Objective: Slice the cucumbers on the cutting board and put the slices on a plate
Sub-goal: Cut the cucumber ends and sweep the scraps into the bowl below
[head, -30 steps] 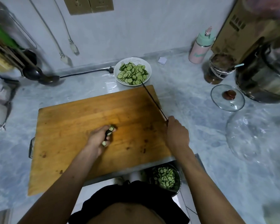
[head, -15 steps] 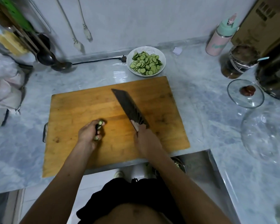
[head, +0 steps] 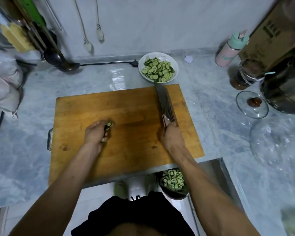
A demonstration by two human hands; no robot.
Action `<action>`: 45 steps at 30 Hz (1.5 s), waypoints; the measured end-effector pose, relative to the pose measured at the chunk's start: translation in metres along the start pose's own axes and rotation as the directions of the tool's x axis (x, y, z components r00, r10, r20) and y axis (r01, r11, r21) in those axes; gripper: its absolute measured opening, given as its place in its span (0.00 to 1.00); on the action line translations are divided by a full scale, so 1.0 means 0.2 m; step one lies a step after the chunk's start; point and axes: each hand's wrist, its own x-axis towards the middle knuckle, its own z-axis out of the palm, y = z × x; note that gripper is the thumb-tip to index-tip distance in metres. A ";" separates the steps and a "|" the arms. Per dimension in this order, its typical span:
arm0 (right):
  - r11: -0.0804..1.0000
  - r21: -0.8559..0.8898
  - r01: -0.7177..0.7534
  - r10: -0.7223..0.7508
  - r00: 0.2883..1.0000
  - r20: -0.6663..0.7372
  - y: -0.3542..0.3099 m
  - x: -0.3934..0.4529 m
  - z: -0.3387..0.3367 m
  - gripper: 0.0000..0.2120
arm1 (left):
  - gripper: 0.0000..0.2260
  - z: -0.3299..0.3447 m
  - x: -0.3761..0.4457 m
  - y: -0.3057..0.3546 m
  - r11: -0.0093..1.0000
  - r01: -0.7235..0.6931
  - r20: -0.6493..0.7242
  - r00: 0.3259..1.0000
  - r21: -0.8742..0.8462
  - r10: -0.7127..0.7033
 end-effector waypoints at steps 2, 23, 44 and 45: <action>0.999 -0.022 0.039 -0.038 0.998 0.053 -0.04 -0.07 0.08 0.10 | 0.08 0.04 -0.01 0.00 0.999 0.002 0.043 0.999 0.042 -0.004; 0.999 0.054 0.007 -0.010 0.998 0.059 0.05 -0.70 0.27 0.09 | 0.08 0.13 -0.13 -0.20 0.954 -0.117 0.253 0.966 0.276 0.046; 0.956 0.223 0.191 -0.216 0.972 0.093 -0.20 -0.77 0.41 0.15 | 0.10 -0.50 -0.12 -0.17 0.999 -0.005 -0.027 1.000 0.042 0.006; 0.937 0.289 0.198 -0.240 0.963 0.120 -0.24 -0.79 0.43 0.17 | 0.09 -0.56 -0.12 -0.17 1.000 0.003 -0.076 0.997 0.017 -0.002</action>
